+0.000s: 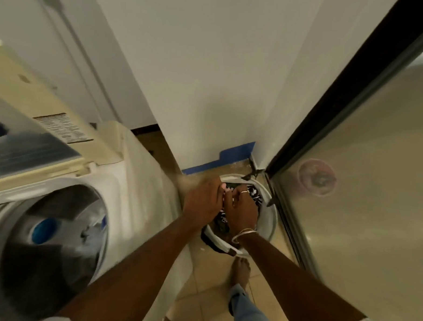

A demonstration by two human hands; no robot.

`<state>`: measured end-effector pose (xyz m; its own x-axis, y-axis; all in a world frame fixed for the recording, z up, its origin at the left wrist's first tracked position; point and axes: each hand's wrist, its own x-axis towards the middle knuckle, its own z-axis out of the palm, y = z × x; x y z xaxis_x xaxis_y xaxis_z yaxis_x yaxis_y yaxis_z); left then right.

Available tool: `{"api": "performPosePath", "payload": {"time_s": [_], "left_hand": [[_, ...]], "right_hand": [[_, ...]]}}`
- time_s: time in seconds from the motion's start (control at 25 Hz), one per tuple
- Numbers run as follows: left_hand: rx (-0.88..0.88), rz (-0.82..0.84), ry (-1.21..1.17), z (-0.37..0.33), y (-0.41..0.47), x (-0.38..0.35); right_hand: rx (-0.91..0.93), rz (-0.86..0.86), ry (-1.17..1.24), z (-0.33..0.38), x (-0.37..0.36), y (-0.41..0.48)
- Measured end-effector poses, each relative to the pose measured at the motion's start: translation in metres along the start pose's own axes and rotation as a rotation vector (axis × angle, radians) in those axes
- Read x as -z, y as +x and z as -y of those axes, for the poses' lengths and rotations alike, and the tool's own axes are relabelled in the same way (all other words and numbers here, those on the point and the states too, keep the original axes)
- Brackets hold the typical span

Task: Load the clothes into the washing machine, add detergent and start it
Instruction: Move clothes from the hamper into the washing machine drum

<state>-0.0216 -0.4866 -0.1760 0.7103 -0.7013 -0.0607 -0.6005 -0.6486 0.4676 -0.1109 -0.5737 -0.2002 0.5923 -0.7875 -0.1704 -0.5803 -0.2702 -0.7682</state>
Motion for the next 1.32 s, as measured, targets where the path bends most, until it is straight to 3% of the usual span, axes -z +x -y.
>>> {"api": "performPosePath", "payload": {"time_s": [0.32,0.48,0.64,0.76,0.96,1.16,1.32], "left_hand": [[0.027,0.224,0.019,0.036,0.072,-0.160],[0.130,0.496,-0.006,0.080,0.098,-0.253],[0.099,0.716,0.281,0.137,0.106,-0.317],[0.065,0.804,0.391,0.164,0.107,-0.341],[0.043,0.688,0.289,0.169,0.125,-0.348],[0.036,0.568,0.195,0.125,0.106,-0.274],[-0.003,0.455,-0.086,0.075,0.071,-0.164]], "right_hand": [[-0.095,0.151,-0.207,-0.157,-0.037,0.095],[-0.127,0.288,-0.265,-0.234,-0.083,0.130],[-0.255,0.565,-0.440,-0.305,-0.135,0.149],[-0.300,0.633,-0.415,-0.331,-0.164,0.156],[-0.220,0.510,-0.474,-0.329,-0.167,0.164],[-0.050,0.232,-0.541,-0.269,-0.111,0.122],[-0.072,0.121,-0.040,-0.187,-0.059,0.067]]}}
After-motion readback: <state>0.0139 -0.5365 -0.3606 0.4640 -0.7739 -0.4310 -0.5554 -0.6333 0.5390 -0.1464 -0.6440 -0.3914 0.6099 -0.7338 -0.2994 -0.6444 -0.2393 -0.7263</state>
